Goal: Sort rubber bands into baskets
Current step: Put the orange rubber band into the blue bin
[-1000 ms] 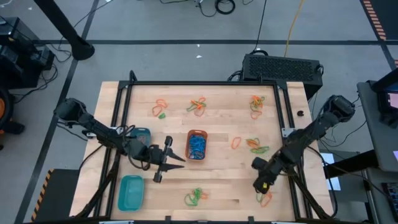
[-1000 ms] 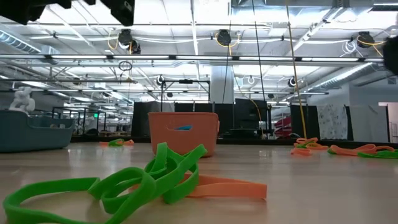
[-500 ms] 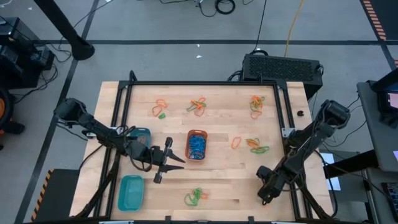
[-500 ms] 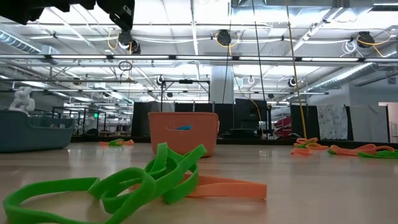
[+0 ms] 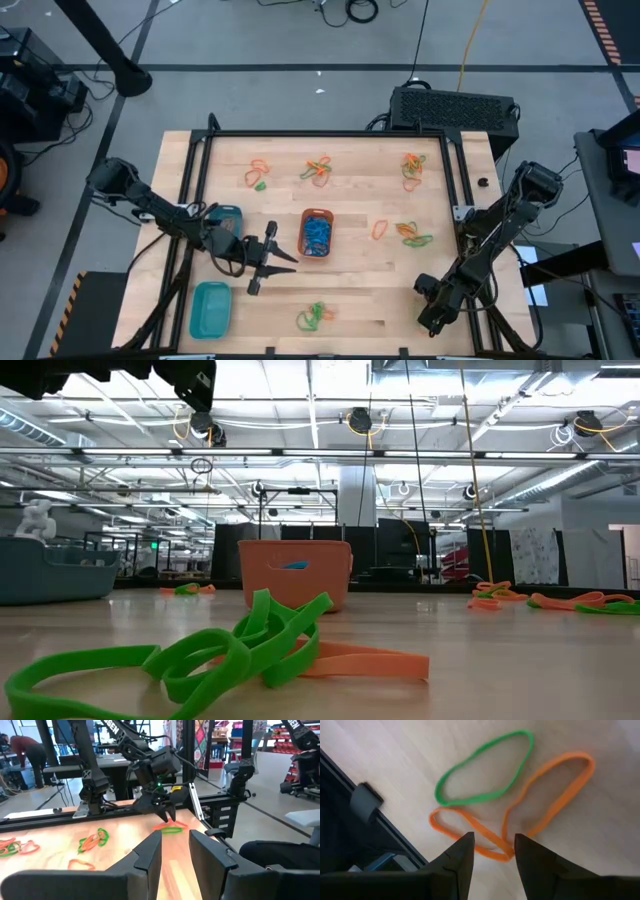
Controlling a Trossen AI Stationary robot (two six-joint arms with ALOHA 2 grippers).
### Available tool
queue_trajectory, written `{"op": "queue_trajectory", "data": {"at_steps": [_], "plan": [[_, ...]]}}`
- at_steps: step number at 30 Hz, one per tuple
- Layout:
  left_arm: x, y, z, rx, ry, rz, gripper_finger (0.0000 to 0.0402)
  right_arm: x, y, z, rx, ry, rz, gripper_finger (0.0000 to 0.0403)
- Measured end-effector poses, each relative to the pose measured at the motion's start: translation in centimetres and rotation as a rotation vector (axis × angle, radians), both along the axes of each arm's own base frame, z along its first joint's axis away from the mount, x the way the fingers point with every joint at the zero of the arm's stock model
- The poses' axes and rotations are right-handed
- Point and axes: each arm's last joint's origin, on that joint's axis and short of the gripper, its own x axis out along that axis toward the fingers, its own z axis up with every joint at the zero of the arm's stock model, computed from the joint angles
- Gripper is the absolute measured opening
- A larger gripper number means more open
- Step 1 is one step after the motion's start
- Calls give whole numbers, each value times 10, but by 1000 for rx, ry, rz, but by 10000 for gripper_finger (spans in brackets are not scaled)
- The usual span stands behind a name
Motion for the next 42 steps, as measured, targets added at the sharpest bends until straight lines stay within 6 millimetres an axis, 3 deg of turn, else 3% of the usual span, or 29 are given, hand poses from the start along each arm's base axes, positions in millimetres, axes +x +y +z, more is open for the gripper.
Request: {"op": "queue_trajectory", "data": {"at_steps": [6, 14, 24, 31, 35, 42], "plan": [[0, 0, 0, 5, -3, 0, 107, -3, 2, 0, -5, -11, 40, 113], [0, 0, 0, 6, -3, 1, 107, -3, 2, 0, -9, -40, 97, 12], [0, 0, 1, -30, 2, -1, 107, 1, 6, 8, 63, -134, 162, 3], [2, -3, 5, -64, -63, -59, 107, 22, 1, 23, 20, -461, 166, 1], [8, -7, -3, -76, -91, -93, 107, 41, -5, 32, -34, -678, 194, 1], [40, -12, -12, -99, -48, -101, 107, 76, -30, 43, -266, -962, 211, 0]]}}
